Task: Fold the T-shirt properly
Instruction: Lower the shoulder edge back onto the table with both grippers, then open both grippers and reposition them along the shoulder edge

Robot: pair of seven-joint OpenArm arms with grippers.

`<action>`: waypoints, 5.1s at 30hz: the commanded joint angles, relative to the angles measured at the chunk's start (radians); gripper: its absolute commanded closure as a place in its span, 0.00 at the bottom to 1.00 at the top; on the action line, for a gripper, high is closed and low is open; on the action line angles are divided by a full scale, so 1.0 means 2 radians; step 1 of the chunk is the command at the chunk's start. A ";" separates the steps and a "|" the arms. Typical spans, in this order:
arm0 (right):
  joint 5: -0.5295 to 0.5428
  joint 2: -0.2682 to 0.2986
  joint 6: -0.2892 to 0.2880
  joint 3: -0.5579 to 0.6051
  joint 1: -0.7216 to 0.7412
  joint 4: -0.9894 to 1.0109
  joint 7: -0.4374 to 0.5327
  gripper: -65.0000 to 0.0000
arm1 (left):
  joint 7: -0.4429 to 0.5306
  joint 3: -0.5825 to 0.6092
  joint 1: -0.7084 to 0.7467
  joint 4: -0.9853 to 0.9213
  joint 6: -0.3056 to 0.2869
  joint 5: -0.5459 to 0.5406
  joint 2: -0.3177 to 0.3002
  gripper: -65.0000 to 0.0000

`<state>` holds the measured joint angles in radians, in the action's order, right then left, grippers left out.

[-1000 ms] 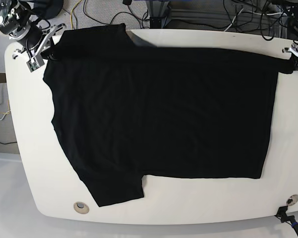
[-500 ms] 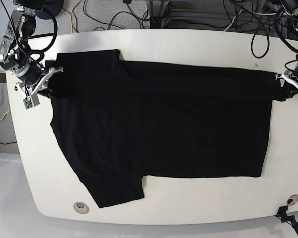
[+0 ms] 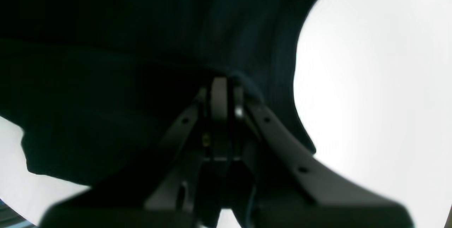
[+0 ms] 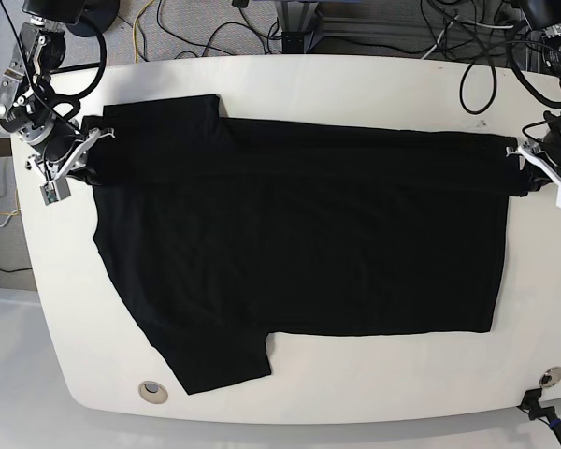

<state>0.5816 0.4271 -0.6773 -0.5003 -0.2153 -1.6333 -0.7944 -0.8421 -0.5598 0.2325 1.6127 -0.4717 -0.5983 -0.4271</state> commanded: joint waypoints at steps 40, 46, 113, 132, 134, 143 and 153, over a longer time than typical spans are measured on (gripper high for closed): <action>0.014 0.000 0.047 -0.011 -0.031 -0.055 0.031 0.77 | 0.030 0.005 -0.005 -0.051 0.011 0.041 -0.012 0.68; 0.016 -0.001 0.048 -0.010 -0.047 -0.065 0.029 0.96 | 0.014 -0.007 0.018 -0.030 0.013 0.036 -0.004 0.71; 0.109 -0.063 -0.010 -0.186 -0.155 -0.030 -0.037 0.68 | -0.004 -0.009 0.061 -0.010 0.020 0.002 0.026 0.65; 0.128 -0.070 -0.010 -0.191 -0.150 0.045 -0.044 0.68 | -0.002 -0.012 0.058 -0.016 0.020 0.001 0.043 0.65; 0.133 -0.071 -0.010 -0.191 -0.150 0.044 -0.046 0.68 | -0.002 -0.012 0.057 -0.015 0.020 0.003 0.045 0.65; 0.133 -0.066 -0.010 -0.197 -0.138 0.044 -0.040 0.69 | -0.005 -0.036 0.054 -0.025 0.021 -0.010 0.044 0.65; 0.131 -0.099 -0.010 -0.183 -0.085 0.046 -0.042 0.69 | -0.004 -0.041 0.055 -0.028 0.020 -0.016 0.042 0.64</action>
<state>0.8268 0.2329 -0.6888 -0.8795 -0.4114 -1.5299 -0.8948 -0.8677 -0.6342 0.3473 1.5452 -0.4274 -0.6086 -0.3237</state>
